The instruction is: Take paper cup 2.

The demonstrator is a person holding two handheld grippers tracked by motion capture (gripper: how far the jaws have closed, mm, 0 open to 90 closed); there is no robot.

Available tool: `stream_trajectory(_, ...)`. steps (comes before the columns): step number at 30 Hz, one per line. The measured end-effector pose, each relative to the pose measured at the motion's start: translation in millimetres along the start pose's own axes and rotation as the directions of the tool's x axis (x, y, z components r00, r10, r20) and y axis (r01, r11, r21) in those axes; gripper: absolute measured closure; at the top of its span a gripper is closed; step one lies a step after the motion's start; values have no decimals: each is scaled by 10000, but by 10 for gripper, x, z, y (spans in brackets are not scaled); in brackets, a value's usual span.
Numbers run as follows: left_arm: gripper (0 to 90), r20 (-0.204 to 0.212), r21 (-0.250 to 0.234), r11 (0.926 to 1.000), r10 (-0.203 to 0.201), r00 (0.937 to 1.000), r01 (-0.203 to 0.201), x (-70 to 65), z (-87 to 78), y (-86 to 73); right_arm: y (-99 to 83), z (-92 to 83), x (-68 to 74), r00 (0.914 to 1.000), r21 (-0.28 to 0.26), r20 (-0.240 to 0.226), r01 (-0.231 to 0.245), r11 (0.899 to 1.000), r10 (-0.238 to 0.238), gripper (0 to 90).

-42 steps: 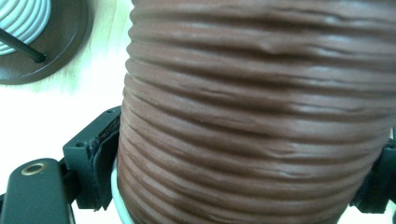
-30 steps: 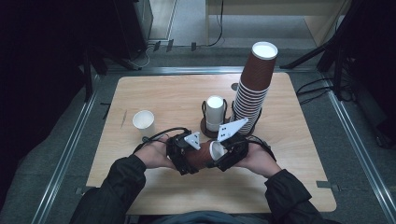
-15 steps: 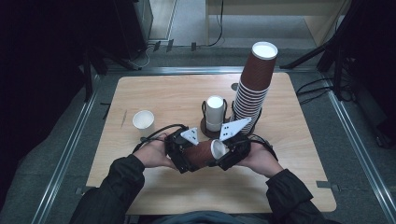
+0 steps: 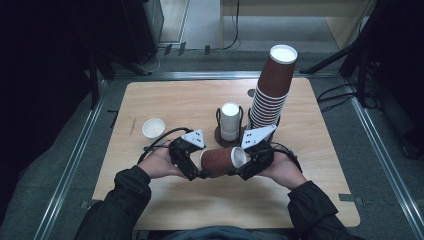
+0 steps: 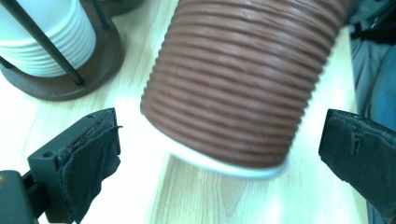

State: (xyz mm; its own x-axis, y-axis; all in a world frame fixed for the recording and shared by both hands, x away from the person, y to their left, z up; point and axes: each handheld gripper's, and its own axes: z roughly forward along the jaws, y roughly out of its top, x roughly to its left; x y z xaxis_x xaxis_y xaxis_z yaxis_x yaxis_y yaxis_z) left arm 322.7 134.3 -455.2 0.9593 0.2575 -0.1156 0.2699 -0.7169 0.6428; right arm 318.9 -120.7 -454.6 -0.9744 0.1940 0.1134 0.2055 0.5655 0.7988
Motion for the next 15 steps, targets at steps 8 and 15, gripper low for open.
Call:
stream_trajectory(8,0,211,-1031,9942,-284,9994,304,54,-117,-46,-43,-118,-54,9999,-927,130,-72,9957,84,211)
stream_trajectory(15,0,518,-1537,9861,-564,9971,638,71,-108,-62,-15,-195,-52,9998,-1927,-20,-208,9810,208,211)
